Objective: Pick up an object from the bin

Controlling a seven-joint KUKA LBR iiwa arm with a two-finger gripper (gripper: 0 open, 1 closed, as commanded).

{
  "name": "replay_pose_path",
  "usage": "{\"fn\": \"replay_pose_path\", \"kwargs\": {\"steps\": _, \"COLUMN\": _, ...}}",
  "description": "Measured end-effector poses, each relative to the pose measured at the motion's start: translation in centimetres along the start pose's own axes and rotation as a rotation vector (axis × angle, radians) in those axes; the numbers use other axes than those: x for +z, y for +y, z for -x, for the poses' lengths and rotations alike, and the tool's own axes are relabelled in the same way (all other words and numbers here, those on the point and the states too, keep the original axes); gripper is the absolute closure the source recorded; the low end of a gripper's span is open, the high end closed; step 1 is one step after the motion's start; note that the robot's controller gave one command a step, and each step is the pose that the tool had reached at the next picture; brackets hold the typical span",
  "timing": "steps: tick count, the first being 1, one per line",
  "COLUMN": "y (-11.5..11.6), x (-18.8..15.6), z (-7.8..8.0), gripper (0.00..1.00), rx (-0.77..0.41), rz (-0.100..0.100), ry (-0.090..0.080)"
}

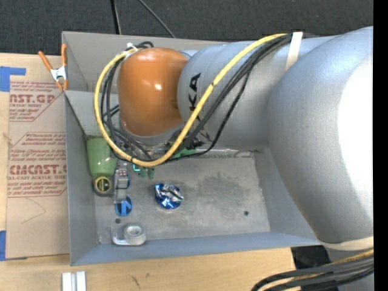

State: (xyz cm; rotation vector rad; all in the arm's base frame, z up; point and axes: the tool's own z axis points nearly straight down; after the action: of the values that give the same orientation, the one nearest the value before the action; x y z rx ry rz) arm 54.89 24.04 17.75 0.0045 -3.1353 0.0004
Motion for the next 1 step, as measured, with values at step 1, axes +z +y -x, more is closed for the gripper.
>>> {"fn": "replay_pose_path", "kwargs": {"steps": 1, "y": -2.54, "x": 9.8, "z": -0.22, "gripper": 0.0, "rx": -0.031, "rz": -0.004, "ry": 0.002}}
